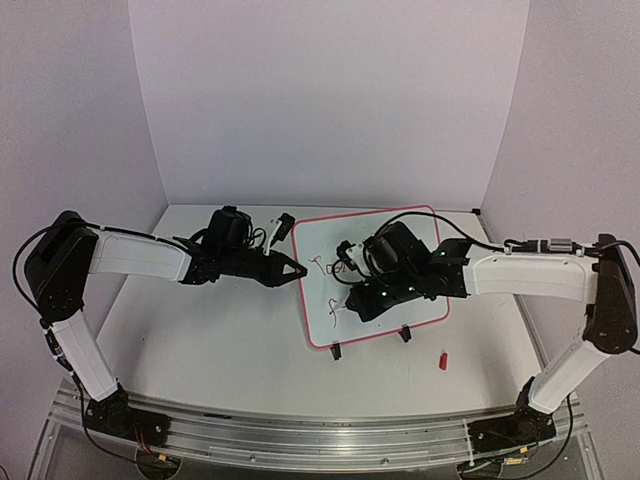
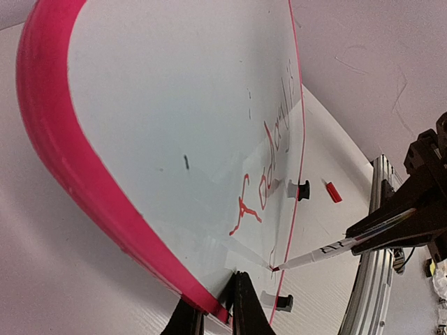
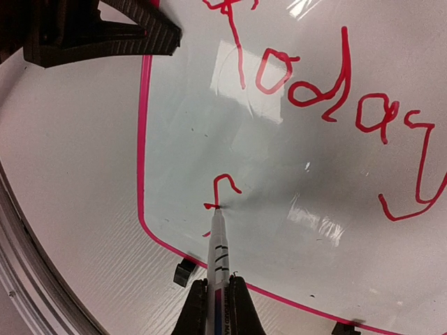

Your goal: Write a sentence on the whiteboard

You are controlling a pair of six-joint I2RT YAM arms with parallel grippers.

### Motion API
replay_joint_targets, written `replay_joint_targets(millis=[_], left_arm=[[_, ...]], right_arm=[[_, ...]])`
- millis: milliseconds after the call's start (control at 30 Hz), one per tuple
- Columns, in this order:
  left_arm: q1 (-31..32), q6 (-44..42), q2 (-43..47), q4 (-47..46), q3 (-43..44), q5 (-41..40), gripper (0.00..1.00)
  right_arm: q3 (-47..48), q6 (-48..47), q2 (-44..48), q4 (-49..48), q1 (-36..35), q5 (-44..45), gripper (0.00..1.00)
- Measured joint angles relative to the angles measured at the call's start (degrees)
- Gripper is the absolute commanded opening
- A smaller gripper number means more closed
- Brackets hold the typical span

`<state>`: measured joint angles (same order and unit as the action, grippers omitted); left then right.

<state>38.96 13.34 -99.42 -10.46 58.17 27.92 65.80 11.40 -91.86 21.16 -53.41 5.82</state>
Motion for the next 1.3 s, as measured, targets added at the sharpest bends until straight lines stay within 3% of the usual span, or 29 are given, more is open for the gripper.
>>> replay_joint_targets(millis=[400,700,1300], left_arm=[[0.0,0.0,0.0,0.0,0.0,0.0,0.0],[0.0,0.0,0.0,-0.1,0.0,0.0,0.0],[0.0,0.0,0.0,0.0,0.0,0.0,0.0]], right_arm=[[-0.4,-0.4,1.5,1.3,0.3,0.6,0.0],[-1.7,0.0,8.5,1.2,0.7,-1.7,0.0],[-1.7,-0.1,4.2,1.2,0.7,0.8,0.0]])
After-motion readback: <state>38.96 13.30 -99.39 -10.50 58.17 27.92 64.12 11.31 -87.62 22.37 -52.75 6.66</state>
